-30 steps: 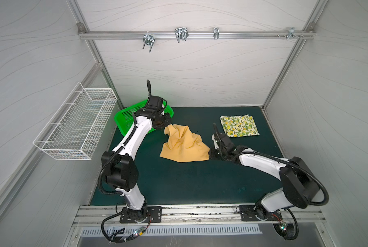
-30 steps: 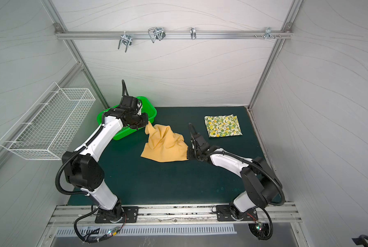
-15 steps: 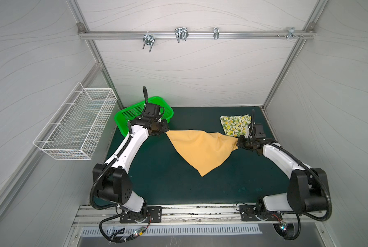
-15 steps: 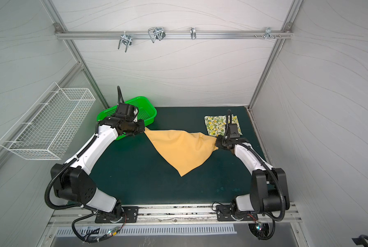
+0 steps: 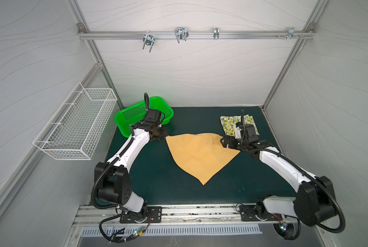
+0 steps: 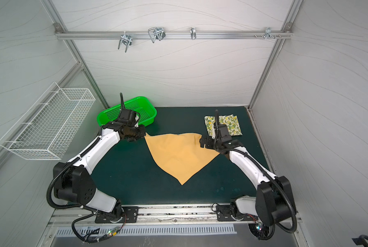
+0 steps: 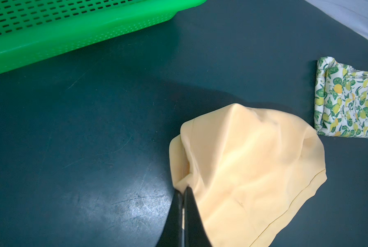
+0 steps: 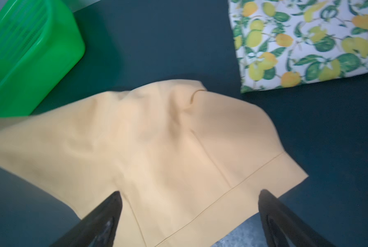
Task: Fold and stack the skirts
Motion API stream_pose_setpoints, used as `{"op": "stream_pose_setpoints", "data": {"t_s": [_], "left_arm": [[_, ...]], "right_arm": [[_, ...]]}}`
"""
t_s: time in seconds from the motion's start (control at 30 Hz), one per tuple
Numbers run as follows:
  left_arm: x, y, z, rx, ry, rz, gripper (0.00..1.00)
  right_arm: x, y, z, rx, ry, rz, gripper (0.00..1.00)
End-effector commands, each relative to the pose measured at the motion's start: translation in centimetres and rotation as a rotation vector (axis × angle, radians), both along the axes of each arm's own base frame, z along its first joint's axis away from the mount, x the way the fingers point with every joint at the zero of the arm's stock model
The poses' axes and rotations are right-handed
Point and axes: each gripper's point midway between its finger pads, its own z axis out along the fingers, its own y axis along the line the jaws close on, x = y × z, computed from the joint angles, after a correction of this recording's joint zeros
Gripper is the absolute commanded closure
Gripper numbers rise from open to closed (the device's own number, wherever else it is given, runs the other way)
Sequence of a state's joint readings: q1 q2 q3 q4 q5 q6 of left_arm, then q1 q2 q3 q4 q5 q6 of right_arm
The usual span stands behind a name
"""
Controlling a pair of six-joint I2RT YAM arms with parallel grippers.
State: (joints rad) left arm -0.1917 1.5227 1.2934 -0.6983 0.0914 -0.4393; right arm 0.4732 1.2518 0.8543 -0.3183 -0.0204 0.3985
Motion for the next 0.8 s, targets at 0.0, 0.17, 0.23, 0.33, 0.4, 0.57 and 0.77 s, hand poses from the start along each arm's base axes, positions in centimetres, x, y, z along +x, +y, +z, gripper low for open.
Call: {"op": "stream_pose_setpoints", "data": {"t_s": [0.0, 0.17, 0.23, 0.33, 0.4, 0.57, 0.77], "left_arm": [[1.6, -0.2, 1.9, -0.029, -0.069, 0.017, 1.00], [2.5, -0.4, 2.2, -0.030, -0.071, 0.016, 1.00], [2.8, -0.5, 2.3, -0.035, -0.071, 0.015, 1.00], [3.2, -0.7, 2.3, -0.038, -0.071, 0.012, 1.00], [3.3, -0.7, 2.2, -0.034, -0.067, 0.010, 1.00], [3.6, -0.6, 2.3, -0.028, -0.068, 0.009, 1.00], [4.2, -0.5, 2.6, -0.031, -0.071, 0.013, 1.00]], "right_arm": [[-3.6, 2.6, -1.0, -0.087, -0.039, 0.101, 0.01], [-8.8, 7.0, -3.4, -0.128, -0.056, 0.279, 0.01], [-10.5, 8.3, -4.6, -0.155, -0.059, 0.339, 0.03], [-12.5, 9.8, -6.3, -0.223, -0.059, 0.419, 0.04], [-13.6, 10.7, -7.1, -0.264, -0.070, 0.478, 0.05], [-15.7, 12.3, -8.9, -0.341, -0.080, 0.590, 0.11], [-17.0, 13.3, -10.5, -0.389, -0.074, 0.651, 0.25]]}}
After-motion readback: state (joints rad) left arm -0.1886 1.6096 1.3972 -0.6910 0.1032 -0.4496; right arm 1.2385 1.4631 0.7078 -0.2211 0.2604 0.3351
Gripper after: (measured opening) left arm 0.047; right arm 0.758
